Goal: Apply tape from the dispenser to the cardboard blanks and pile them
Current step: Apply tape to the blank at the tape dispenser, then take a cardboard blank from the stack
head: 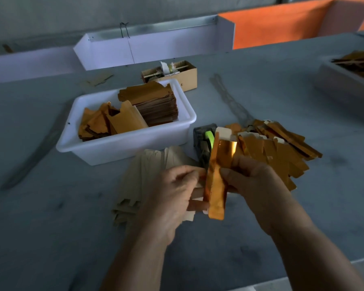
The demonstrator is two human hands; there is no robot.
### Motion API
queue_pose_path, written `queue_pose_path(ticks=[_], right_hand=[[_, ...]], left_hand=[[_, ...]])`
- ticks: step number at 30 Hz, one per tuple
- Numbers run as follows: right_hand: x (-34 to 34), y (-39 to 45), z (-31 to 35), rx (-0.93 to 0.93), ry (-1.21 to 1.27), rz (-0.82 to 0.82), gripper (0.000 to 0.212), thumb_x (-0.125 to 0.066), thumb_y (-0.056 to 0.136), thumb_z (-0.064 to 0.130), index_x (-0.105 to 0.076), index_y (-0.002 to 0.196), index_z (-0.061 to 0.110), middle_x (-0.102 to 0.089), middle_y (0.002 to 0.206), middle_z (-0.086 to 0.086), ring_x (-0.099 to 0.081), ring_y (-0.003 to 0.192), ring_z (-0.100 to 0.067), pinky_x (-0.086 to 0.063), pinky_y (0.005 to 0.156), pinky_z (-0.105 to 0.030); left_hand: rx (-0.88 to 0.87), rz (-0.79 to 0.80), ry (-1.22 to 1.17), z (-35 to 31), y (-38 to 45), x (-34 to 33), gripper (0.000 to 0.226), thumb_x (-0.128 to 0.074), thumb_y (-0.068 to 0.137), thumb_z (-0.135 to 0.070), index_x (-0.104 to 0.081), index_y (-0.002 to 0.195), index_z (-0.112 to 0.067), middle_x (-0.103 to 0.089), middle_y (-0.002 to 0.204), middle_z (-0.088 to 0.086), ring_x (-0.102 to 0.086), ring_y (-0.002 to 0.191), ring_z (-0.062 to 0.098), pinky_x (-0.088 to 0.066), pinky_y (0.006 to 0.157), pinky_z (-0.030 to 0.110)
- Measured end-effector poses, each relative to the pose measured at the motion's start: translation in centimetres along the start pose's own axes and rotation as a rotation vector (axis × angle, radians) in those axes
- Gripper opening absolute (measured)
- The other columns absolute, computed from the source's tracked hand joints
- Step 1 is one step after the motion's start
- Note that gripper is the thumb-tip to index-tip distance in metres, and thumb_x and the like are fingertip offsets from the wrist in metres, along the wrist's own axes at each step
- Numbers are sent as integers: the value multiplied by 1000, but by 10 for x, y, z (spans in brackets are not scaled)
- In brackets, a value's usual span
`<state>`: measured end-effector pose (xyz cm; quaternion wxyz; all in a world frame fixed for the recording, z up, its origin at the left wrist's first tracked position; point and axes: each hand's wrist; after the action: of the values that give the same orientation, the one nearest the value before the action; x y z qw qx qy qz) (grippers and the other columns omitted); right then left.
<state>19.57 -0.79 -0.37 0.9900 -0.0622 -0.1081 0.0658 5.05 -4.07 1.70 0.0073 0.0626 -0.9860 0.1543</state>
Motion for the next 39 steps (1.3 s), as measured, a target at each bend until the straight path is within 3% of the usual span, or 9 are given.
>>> queue_pose_path(ticks=[2, 5, 9, 13, 17, 22, 29, 35, 39], right_hand=[[9, 4, 5, 1, -28, -70, 8, -59, 89, 19, -64, 83, 21, -69, 80, -6, -67, 80, -24, -53, 78, -38], [32, 15, 10, 126, -261, -247, 8, -61, 88, 22, -62, 81, 27, -66, 75, -3, -66, 69, -20, -52, 62, -28], [58, 40, 8, 151, -728, -452, 15, -55, 91, 24, -63, 102, 18, -57, 71, 3, -50, 59, -15, -30, 49, -19], [58, 39, 2, 136, -691, -573, 28, -53, 91, 18, -61, 118, 15, -59, 109, -10, -49, 83, -17, -34, 69, -25], [46, 23, -8, 210, -620, -530, 14, -57, 90, 19, -67, 99, 15, -59, 89, -2, -54, 70, -14, -36, 54, -18], [27, 12, -12, 225, -550, -418, 16, -57, 91, 17, -67, 102, 12, -64, 90, -2, -60, 74, -13, -39, 56, -13], [16, 4, -6, 273, -530, -424, 12, -58, 91, 17, -68, 97, 17, -61, 84, 4, -53, 70, -2, -34, 56, -10], [9, -1, -8, 283, -521, -393, 10, -57, 92, 18, -65, 89, 23, -54, 73, 18, -53, 64, 2, -34, 47, -8], [7, -1, -5, 300, -512, -390, 10, -58, 91, 15, -66, 88, 19, -57, 71, 13, -53, 61, 0, -38, 59, 1]], left_hand=[[-107, -222, 316, 4, 6, 11, 17, -50, 97, -22, -67, 97, -16, -72, 74, -6, -69, 66, 8, -52, 54, 24], [-220, -549, 901, 13, 11, 22, 23, -52, 94, -34, -63, 100, -15, -63, 91, 1, -58, 81, 16, -45, 67, 30], [-91, -558, 1217, 18, 16, 15, 44, -58, 87, -49, -53, 111, -12, -48, 116, 7, -46, 108, 22, -42, 81, 32], [-52, -497, 1129, 13, 27, 18, 32, -62, 88, -40, -57, 103, -12, -59, 105, 6, -53, 94, 20, -45, 76, 33], [-29, -505, 1118, 12, 28, 21, 31, -54, 92, -43, -57, 102, -13, -57, 95, 1, -48, 83, 14, -38, 68, 29], [34, -488, 1339, 16, 26, 9, 64, -60, 80, -62, -50, 119, -12, -55, 122, 8, -48, 113, 26, -41, 89, 35], [-33, -516, 1235, 13, 32, 15, 24, -53, 95, -33, -61, 104, -12, -64, 103, 6, -59, 96, 23, -44, 77, 31], [72, -517, 1336, 15, 36, 10, 57, -53, 86, -59, -54, 118, -11, -59, 120, 10, -54, 111, 28, -40, 91, 39], [-15, -574, 1262, 20, 40, 6, 34, -64, 86, -42, -60, 105, -14, -64, 107, 6, -58, 101, 25, -44, 86, 36]])
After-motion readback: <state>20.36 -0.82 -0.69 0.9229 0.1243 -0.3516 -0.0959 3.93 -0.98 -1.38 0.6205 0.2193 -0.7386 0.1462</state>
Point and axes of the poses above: each hand's wrist, its own y-axis towards the middle knuckle, its own x-axis out of the back of the hand, z = x × y
